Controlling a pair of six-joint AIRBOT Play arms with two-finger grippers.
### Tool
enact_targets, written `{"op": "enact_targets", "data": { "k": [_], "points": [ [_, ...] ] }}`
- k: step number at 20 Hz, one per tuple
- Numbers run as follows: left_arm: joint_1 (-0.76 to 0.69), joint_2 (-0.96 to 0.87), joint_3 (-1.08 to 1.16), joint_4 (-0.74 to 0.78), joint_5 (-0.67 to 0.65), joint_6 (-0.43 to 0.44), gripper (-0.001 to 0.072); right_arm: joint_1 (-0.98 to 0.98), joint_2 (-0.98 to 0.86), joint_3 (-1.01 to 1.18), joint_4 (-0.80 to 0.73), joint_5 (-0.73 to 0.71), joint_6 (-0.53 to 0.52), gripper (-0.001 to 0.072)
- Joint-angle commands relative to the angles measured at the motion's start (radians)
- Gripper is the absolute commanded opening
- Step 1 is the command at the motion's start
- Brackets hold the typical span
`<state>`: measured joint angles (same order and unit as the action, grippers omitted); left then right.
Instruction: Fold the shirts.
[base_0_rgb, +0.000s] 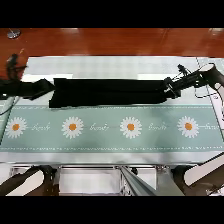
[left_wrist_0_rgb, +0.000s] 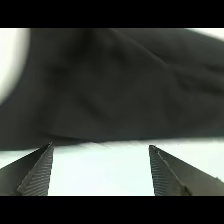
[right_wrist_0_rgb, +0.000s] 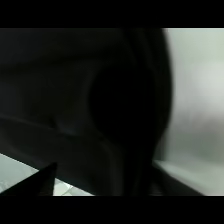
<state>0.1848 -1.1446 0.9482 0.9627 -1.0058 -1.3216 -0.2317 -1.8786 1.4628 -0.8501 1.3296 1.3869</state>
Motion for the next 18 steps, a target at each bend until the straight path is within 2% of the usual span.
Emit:
{"op": "enact_targets", "data": {
  "k": [1,2,3,5,7,11,14,18],
  "points": [
    [-0.162,-0.004,-0.048,-0.109,0.034,0.010,0.0687,0.061,-0.009,0.012,0.052,-0.036,0.001,0.0364],
    [-0.203,-0.024,-0.047,-0.132,0.045,0.013,0.0417,0.060,-0.005,0.027,0.072,-0.006,0.002,0.0063],
    [-0.241,-0.046,-0.044,-0.146,0.048,0.017,0.0023,0.051,0.011,0.042,0.073,0.034,-0.007,0.0031],
    [-0.311,-0.080,-0.025,-0.172,0.049,0.055,0.0019,0.040,0.090,0.040,0.000,0.090,-0.015,0.0030],
    [-0.392,-0.104,0.002,-0.175,0.076,0.083,0.0019,0.048,0.233,-0.015,-0.135,0.123,-0.041,0.0030],
    [-0.597,-0.196,0.090,-0.174,0.199,0.077,0.0018,0.039,0.658,-0.336,-0.212,-0.033,-0.019,0.0030],
    [-0.740,-0.360,0.225,-0.174,0.266,0.013,0.0017,0.040,0.950,-0.511,-0.249,-0.072,0.047,0.0030],
    [-0.905,-0.623,0.473,-0.174,0.246,-0.093,0.0017,0.040,1.148,-0.547,-0.258,-0.026,0.122,0.0030]
  ]
}}
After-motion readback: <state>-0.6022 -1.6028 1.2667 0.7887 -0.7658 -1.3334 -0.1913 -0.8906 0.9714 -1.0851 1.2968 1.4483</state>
